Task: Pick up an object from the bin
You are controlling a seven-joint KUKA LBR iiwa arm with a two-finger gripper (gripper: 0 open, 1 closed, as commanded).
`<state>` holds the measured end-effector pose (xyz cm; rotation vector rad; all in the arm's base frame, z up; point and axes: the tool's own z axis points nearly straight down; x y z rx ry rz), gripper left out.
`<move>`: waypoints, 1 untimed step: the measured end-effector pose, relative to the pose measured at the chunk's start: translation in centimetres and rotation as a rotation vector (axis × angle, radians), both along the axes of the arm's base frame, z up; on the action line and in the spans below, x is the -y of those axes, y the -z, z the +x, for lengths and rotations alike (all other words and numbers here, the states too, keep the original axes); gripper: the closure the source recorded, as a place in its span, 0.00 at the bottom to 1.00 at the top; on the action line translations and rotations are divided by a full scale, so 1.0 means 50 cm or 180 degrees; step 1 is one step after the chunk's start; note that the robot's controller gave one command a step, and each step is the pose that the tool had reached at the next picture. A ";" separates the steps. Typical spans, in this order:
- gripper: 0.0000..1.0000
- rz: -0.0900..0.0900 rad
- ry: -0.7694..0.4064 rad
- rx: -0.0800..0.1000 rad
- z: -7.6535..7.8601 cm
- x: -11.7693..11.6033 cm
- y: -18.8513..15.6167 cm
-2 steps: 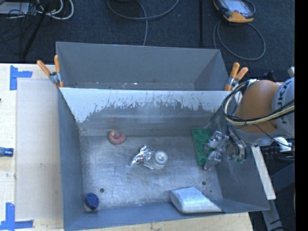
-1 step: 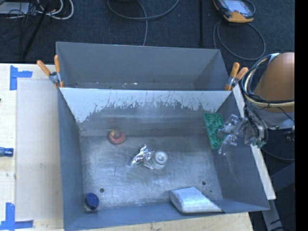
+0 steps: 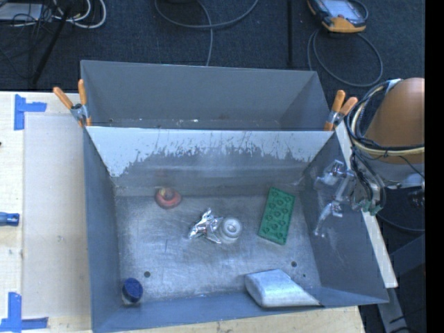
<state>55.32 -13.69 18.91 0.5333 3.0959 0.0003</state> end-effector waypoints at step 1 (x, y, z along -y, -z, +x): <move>0.00 -0.0003 -0.0524 0.0000 0.100 -0.074 0.218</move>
Offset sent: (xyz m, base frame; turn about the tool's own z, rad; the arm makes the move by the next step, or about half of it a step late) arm 0.0476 0.0374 -0.1124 -0.1638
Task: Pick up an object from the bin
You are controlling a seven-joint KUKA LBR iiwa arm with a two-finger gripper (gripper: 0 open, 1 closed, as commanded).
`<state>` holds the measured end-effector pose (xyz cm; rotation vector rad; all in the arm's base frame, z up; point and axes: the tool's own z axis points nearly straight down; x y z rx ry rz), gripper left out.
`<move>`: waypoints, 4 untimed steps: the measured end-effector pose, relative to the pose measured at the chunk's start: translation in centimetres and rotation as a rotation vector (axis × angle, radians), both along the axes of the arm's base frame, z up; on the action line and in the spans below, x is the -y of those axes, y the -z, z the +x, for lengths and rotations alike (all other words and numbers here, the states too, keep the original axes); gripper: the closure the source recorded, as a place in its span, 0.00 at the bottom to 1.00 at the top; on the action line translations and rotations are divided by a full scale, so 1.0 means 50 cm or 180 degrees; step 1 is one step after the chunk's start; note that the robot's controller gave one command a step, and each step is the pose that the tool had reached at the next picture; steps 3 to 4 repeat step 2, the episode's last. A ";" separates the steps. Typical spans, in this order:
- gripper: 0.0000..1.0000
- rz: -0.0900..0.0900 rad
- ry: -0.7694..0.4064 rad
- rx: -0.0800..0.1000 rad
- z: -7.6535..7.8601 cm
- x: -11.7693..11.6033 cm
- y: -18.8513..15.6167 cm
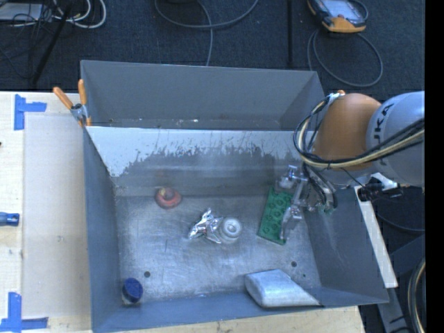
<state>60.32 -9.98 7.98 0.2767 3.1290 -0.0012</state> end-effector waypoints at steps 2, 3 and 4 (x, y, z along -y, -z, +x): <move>1.00 -0.0003 -0.0946 0.0023 -0.017 -0.024 -0.293; 1.00 -0.0003 -0.0946 0.0023 -0.017 -0.024 -0.293; 1.00 -0.0003 -0.0946 0.0023 -0.017 -0.024 -0.293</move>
Offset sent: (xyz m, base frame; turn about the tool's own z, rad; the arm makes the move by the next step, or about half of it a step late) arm 0.0000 0.0000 0.0000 0.0000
